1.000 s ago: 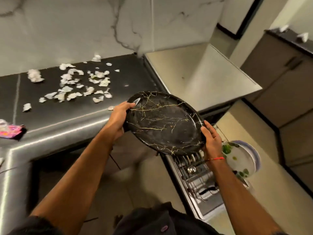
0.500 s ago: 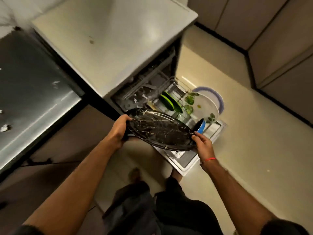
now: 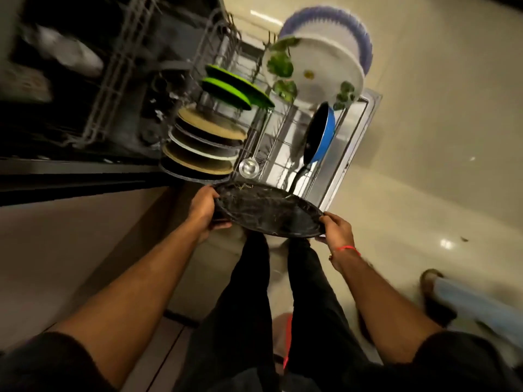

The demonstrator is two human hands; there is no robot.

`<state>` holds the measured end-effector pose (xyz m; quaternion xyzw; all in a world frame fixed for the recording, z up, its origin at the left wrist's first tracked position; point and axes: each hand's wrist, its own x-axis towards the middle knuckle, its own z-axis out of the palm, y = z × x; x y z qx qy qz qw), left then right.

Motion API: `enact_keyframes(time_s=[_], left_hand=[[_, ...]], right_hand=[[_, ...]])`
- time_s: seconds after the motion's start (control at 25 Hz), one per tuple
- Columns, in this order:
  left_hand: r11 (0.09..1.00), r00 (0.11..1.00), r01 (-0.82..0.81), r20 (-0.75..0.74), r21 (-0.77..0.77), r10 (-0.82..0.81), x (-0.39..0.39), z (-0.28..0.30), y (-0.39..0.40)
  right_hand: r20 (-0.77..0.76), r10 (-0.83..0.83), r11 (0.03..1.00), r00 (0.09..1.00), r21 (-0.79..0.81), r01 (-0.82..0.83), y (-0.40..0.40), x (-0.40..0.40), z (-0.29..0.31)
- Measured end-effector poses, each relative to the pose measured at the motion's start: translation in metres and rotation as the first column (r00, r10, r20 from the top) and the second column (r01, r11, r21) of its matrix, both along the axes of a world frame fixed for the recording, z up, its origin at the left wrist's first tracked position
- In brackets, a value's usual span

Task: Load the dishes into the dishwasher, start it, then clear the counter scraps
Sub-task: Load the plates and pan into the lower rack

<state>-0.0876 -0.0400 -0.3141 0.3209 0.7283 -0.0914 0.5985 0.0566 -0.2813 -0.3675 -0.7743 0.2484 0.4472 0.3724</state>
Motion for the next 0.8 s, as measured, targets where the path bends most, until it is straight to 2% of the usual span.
enact_keyframes(time_s=[0.24, 0.48, 0.68, 0.8], left_hand=[[0.999, 0.996, 0.029, -0.079, -0.044, -0.032, 0.006, -0.077, 0.011], [0.995, 0.996, -0.018, -0.084, -0.095, 0.01, -0.008, -0.099, 0.023], [0.982, 0.994, -0.073, 0.07, -0.175, 0.086, -0.015, -0.093, 0.016], [0.98, 0.982, -0.037, 0.174, -0.193, 0.072, -0.013, -0.087, 0.01]], right_hand=[[-0.019, 0.033, 0.996, 0.999, -0.081, -0.034, 0.008, -0.004, -0.064], [0.003, 0.053, 0.994, 0.999, -0.092, -0.052, 0.018, -0.006, -0.08], [-0.018, 0.028, 0.996, 0.999, -0.081, -0.03, 0.023, -0.004, -0.076], [-0.036, 0.038, 0.994, 0.999, -0.101, -0.042, 0.027, 0.002, -0.073]])
